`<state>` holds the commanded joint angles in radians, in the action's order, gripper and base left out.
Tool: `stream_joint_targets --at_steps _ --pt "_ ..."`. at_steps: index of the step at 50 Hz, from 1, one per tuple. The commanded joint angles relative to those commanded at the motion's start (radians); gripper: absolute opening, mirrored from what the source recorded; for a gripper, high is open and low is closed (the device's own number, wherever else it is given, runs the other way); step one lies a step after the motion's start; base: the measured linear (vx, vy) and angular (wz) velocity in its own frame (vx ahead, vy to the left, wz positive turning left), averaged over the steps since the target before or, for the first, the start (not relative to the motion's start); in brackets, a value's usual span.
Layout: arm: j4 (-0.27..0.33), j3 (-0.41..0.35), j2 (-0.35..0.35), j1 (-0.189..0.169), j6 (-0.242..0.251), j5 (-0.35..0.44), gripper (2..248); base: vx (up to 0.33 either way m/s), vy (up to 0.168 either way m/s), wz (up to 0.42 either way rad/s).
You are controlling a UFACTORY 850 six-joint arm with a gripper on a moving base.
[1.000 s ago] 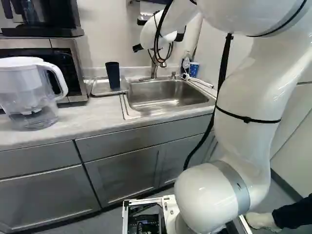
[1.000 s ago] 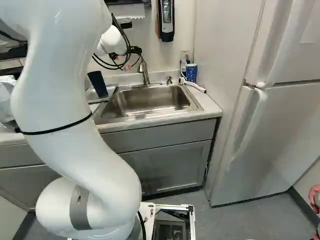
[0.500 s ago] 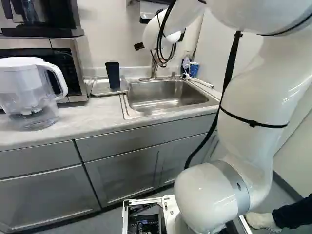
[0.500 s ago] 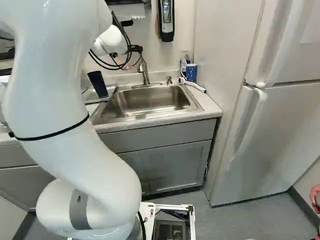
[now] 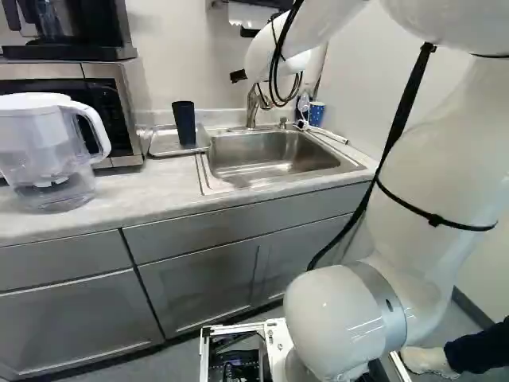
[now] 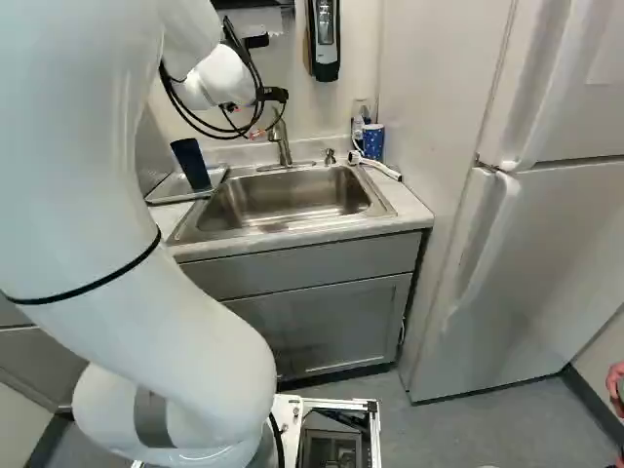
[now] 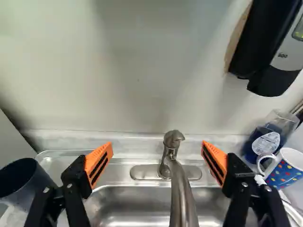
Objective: Rinse the cup and place it in the tray
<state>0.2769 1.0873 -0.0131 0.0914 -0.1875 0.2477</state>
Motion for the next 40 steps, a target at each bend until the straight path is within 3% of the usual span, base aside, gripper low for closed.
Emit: stream_joint_targets --at_steps 22,40 --pt "0.0 -0.098 0.1 -0.048 0.0 -0.019 247 0.0 0.0 0.0" --pt "0.0 -0.155 0.161 -0.061 0.0 -0.115 247 0.0 0.0 0.0"
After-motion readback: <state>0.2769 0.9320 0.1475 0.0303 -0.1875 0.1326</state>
